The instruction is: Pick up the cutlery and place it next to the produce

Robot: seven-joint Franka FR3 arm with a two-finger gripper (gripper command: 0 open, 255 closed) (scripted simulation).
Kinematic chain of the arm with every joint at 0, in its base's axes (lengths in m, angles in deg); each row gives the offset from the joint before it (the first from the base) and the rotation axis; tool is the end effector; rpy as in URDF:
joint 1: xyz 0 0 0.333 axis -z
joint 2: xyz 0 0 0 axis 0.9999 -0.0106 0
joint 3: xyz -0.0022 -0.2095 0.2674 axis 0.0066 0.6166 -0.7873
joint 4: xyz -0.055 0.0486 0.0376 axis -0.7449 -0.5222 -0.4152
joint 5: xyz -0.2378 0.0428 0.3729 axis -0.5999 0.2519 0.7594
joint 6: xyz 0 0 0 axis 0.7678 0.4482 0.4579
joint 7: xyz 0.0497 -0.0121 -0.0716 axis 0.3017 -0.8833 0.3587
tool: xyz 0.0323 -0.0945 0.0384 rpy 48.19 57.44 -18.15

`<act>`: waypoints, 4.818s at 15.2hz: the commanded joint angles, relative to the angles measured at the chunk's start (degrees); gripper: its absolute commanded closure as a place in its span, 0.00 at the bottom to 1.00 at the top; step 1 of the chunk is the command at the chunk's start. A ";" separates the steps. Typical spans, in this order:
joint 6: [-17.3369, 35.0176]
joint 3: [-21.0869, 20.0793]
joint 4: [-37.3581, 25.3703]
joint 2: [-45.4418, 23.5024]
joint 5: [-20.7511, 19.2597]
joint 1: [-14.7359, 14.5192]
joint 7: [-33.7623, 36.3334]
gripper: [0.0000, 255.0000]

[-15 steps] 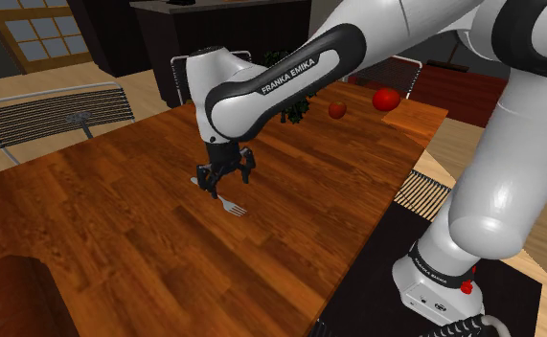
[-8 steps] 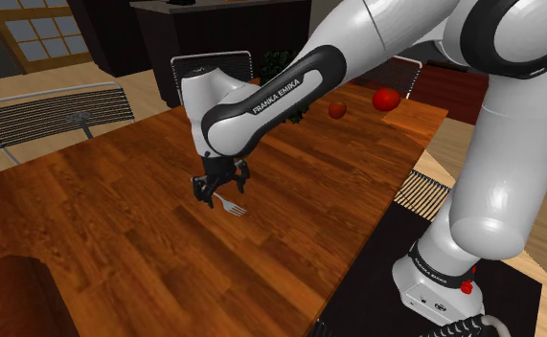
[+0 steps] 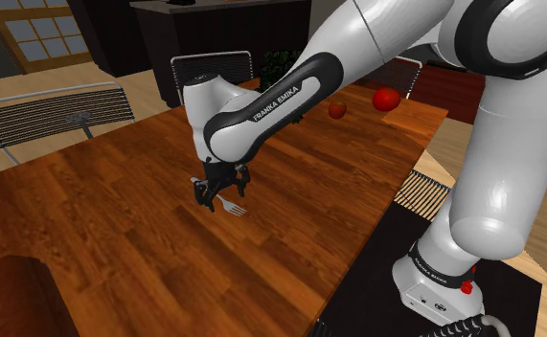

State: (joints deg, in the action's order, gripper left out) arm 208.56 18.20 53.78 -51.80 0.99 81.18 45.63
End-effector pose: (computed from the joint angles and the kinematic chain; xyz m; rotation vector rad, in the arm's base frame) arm 0.5307 0.3269 0.3177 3.1281 -0.1993 -0.1177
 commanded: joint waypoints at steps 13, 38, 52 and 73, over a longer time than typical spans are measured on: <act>-1.34 -0.17 -0.52 0.90 0.47 0.15 -0.28 1.00; -19.15 -0.82 -11.43 8.48 4.16 1.03 -2.33 1.00; -18.25 7.76 3.02 22.32 7.81 9.01 -20.37 1.00; -18.03 26.01 6.81 25.59 2.46 21.92 -49.40 1.00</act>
State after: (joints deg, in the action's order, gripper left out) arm 190.66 43.38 61.17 -25.79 3.76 102.48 -2.39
